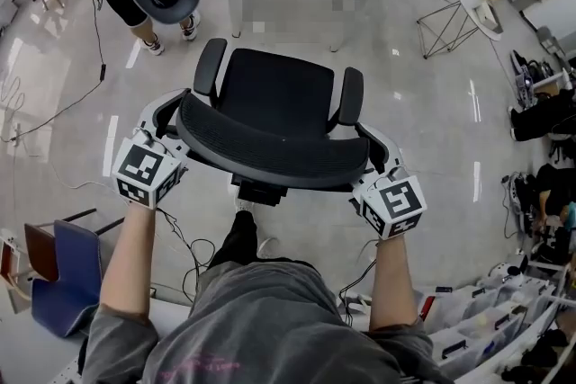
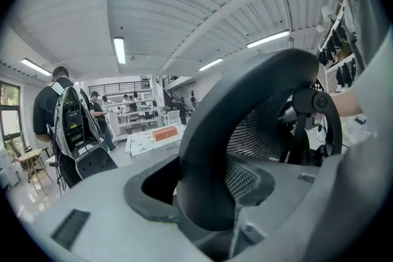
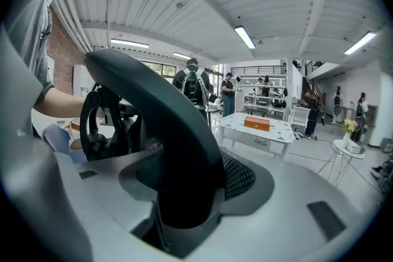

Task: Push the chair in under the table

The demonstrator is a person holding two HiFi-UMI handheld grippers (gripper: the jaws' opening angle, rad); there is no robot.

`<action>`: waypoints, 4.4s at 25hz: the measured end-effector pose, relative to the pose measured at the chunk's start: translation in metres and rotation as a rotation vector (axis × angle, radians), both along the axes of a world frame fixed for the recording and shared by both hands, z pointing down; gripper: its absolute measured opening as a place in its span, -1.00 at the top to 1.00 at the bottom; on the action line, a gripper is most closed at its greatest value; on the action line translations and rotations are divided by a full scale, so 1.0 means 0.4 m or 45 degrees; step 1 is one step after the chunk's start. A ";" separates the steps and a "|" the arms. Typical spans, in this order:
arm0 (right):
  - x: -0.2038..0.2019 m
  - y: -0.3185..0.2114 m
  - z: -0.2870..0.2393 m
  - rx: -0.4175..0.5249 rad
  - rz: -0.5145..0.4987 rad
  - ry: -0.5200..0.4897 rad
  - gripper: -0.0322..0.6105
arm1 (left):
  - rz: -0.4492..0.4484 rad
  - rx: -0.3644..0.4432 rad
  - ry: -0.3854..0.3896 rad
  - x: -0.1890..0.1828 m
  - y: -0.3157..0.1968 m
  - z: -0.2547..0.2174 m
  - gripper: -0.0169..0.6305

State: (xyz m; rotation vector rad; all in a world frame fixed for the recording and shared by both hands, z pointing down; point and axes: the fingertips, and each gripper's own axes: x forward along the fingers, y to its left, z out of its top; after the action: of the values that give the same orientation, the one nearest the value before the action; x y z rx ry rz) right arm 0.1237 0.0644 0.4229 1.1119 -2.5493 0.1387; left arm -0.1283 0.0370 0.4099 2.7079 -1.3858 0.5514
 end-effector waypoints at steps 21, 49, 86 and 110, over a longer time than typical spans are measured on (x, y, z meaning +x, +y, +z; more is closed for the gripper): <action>0.048 -0.393 0.018 -0.056 0.064 0.013 0.13 | 0.082 -0.031 -0.026 0.044 -0.382 0.020 0.26; 0.110 -0.934 0.010 -0.001 -0.077 -0.031 0.14 | -0.025 -0.011 0.010 0.105 -0.885 0.012 0.26; 0.105 -1.383 0.010 -0.009 -0.069 -0.025 0.15 | 0.027 0.000 0.047 0.101 -1.339 0.012 0.27; 0.112 -1.356 0.023 -0.028 -0.058 0.014 0.14 | 0.018 -0.025 -0.031 0.104 -1.323 0.025 0.24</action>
State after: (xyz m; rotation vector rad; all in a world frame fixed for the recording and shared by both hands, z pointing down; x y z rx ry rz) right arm 0.1685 -0.4781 0.4319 1.0426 -2.5550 0.1486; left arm -0.0869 -0.4920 0.4199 2.7071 -1.3601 0.5972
